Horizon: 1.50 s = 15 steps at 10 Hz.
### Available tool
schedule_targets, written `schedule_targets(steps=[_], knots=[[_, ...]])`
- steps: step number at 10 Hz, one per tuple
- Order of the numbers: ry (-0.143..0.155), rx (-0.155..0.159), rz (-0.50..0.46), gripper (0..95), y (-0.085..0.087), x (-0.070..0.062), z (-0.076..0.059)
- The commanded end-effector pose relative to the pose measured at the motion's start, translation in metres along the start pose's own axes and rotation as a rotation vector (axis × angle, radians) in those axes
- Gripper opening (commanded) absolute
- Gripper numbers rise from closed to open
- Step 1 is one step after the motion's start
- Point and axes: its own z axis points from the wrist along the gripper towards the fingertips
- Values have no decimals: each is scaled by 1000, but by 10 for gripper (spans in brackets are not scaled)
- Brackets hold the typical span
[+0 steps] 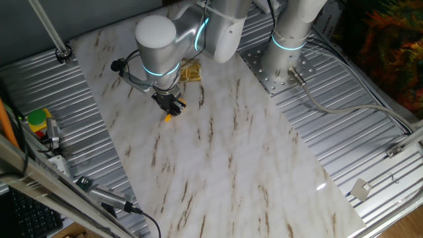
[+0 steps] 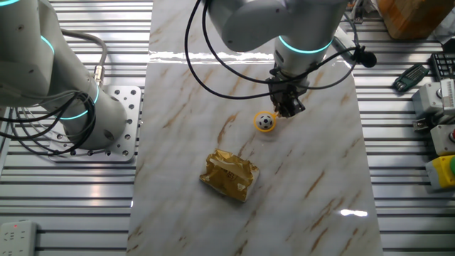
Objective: Attach the bubble ring to the ball
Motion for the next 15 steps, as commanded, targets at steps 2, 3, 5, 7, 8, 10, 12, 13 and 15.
schedule_targets(steps=[2, 3, 5, 7, 8, 10, 12, 13, 15], knots=[[-4, 2, -2, 0, 0, 0, 1], [-5, 2, -2, 0, 0, 0, 1], [-6, 2, -3, 0, 0, 0, 2], [-6, 3, -3, 0, 0, 0, 3], [-7, 3, -3, 0, 0, 0, 3], [-10, 4, -4, 0, 0, 0, 3], [-11, 5, -3, 0, 0, 0, 4], [-11, 5, -3, 0, 0, 0, 5], [-12, 5, -1, 0, 0, 0, 6]])
